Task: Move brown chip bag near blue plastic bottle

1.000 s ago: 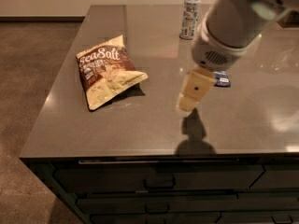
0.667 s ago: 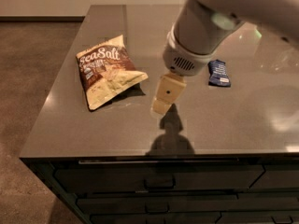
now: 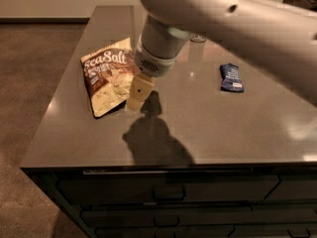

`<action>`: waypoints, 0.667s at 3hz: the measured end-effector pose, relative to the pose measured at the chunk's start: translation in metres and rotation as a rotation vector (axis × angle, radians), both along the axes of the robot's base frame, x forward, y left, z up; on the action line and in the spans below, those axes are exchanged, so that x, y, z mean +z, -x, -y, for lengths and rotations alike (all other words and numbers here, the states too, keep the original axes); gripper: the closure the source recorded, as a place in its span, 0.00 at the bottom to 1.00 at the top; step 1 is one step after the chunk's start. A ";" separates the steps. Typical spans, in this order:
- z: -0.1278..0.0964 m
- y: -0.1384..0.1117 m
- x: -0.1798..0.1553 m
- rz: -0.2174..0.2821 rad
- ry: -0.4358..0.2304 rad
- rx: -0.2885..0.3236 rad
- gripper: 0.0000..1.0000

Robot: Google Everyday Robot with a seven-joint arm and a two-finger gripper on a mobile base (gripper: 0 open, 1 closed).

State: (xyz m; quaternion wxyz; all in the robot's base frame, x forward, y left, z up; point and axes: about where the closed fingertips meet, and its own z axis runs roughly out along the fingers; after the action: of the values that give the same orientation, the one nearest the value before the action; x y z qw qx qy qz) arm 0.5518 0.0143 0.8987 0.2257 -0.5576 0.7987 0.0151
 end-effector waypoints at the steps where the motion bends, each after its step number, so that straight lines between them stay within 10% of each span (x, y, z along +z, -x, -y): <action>1: -0.023 -0.026 -0.011 -0.004 -0.019 -0.004 0.00; 2: -0.039 -0.040 -0.026 -0.015 -0.008 0.006 0.00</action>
Offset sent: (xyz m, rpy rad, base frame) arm 0.0584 0.0565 -0.0441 -0.0032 0.0289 0.0144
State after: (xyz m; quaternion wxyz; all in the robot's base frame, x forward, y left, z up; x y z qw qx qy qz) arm 0.5916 0.0531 0.8724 0.2218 -0.5592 0.7985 0.0233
